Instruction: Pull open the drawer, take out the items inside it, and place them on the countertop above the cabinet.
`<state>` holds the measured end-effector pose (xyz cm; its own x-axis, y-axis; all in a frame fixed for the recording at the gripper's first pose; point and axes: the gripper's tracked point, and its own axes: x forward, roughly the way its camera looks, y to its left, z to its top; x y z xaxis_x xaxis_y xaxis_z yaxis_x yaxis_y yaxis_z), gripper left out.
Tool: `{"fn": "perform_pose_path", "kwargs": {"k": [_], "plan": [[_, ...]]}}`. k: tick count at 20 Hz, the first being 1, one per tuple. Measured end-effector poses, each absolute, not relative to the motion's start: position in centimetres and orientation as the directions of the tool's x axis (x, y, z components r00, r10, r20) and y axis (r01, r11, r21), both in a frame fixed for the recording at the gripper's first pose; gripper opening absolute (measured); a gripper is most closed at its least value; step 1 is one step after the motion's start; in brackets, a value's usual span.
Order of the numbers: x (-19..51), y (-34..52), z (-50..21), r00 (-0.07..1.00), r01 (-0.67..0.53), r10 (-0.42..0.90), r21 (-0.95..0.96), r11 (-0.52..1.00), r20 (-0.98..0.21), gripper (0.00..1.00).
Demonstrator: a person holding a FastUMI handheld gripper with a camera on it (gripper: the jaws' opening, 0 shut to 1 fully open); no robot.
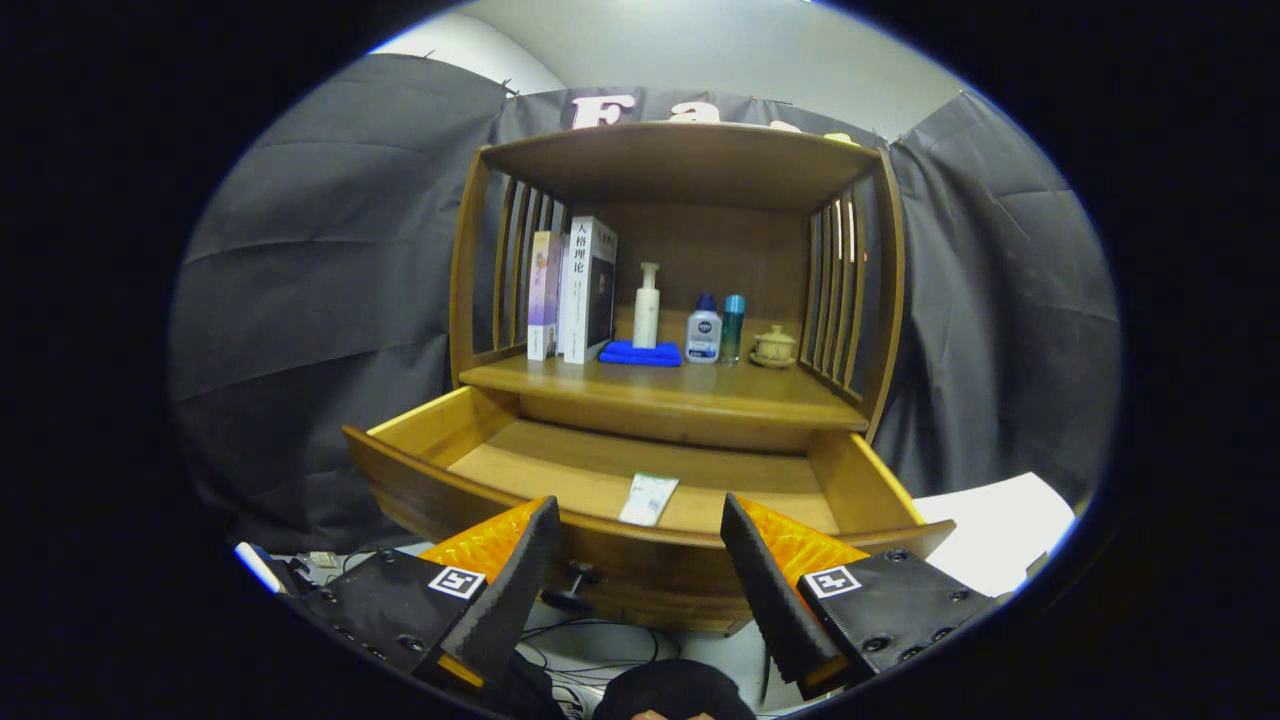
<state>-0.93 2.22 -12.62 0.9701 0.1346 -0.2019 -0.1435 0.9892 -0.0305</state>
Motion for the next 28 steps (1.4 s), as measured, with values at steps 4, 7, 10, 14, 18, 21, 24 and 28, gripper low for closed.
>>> {"fn": "perform_pose_path", "kwargs": {"k": [4,7,10,14,18,21,24,28], "plan": [[1.6,1.6,-10.3,0.967,-0.150,0.134,-0.060,0.987,-0.215,1.00],[3.8,1.5,-9.3,0.962,-0.157,0.134,-0.079,0.984,-0.240,1.00],[6.2,2.2,-9.5,0.938,-0.195,0.157,-0.095,0.976,-0.310,0.99],[9.1,3.4,-11.4,0.882,-0.246,0.173,-0.117,0.962,-0.438,1.00],[11.4,4.7,-13.7,0.809,-0.293,0.200,-0.085,0.952,-0.552,0.98],[12.4,5.3,-15.5,0.735,-0.302,0.219,-0.021,0.953,-0.642,0.98],[13.3,5.9,-17.5,0.650,-0.309,0.235,0.031,0.950,-0.723,0.98],[14.0,6.5,-19.4,0.568,-0.294,0.237,0.074,0.953,-0.788,0.98]]}}
